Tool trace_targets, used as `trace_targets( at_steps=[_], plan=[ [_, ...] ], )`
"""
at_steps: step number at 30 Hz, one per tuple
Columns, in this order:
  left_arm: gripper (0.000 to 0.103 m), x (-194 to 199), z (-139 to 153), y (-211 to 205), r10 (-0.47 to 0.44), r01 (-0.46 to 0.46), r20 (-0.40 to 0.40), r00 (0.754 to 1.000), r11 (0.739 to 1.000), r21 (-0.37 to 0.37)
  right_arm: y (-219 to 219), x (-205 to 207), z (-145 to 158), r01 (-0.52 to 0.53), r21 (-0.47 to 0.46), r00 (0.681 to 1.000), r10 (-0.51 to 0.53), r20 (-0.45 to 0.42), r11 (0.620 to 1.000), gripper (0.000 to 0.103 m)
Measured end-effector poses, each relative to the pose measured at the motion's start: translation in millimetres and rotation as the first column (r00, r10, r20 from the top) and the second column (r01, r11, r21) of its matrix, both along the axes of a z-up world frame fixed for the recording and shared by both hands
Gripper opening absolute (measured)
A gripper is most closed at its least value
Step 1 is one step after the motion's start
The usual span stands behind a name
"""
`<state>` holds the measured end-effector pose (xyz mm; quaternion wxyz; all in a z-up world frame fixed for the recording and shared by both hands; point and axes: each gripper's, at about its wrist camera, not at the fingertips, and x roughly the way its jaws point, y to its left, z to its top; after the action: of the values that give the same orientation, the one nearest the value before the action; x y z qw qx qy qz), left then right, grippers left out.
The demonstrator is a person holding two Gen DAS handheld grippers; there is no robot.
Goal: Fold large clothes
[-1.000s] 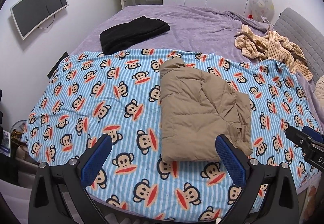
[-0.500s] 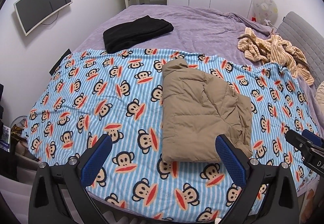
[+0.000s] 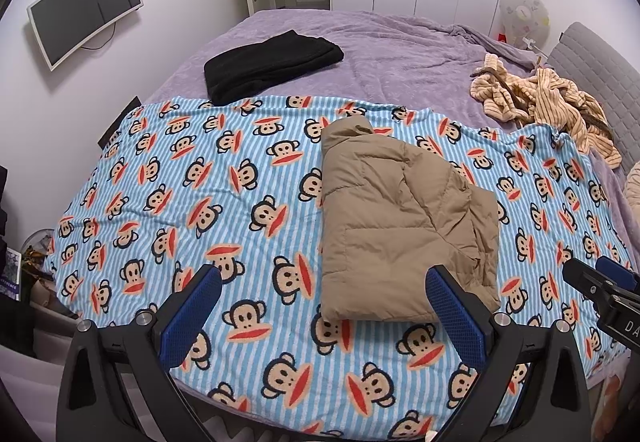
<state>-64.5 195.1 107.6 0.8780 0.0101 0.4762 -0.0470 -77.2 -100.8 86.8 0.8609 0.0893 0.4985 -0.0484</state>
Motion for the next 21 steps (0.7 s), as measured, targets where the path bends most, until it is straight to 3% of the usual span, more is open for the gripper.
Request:
trace_targets(
  at_steps=[21],
  plan=[
    [0.102, -0.2, -0.8, 0.1, 0.001, -0.001, -0.004, 1.000, 1.000, 0.002, 1.6, 0.3, -1.0, 0.000, 0.002, 1.000, 0.000, -0.002, 1.000, 0.085]
  ],
)
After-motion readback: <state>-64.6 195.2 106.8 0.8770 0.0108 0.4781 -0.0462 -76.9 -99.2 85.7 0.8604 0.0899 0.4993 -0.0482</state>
